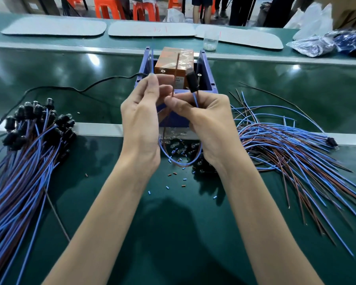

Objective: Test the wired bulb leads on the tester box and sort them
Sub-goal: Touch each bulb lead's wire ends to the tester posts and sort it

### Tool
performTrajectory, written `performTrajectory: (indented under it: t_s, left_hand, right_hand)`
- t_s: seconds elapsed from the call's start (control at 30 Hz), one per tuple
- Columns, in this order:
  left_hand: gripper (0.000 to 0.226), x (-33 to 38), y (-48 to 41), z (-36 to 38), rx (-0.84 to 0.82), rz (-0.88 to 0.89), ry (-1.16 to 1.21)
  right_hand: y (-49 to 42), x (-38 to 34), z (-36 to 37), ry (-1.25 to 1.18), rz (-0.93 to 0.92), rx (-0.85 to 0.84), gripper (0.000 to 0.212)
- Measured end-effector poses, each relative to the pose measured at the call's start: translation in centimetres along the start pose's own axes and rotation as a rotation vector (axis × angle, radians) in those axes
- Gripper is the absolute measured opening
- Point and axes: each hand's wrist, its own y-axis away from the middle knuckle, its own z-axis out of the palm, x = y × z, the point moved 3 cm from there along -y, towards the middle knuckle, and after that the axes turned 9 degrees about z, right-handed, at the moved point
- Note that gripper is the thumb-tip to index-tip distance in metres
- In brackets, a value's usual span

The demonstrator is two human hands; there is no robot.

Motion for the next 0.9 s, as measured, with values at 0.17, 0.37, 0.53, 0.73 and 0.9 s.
performTrajectory:
  t_s: [0.17, 0.37, 0.53, 0.73, 0.9]
  left_hand:
    - [0.028, -0.8, -1.0, -1.6, 0.152, 0.015, -0.147]
    - [0.037, -2.7, -1.9, -2.4, 0.17, -0.147, -0.179]
    - [0.05, -3.4, -2.0, -2.3, 0.068, -0.082, -0.272]
    - [0.027, -3.6, -1.9, -2.6, 0.033, -0.019, -0.351]
    - [0.015, -3.8, -1.8, -2.8, 0.04, -0.055, -0.347]
  right_hand:
    - [-0.6, -0.9, -1.8, -0.086, -0.014, 0.113, 0.011]
    - [-1.1, -0.9, -4.1, -0.183, -0.054, 0.31, 0.006]
    - [-1.8, -0.2, -5.4, -0.163, -0.004, 0.413, 0.012]
    - [-2.2, 0.2, -5.7, -0.088, 0.075, 0.358, 0.019]
    - [-2.3, 0.5, -5.7, -0.007, 0.122, 0.331, 0.022]
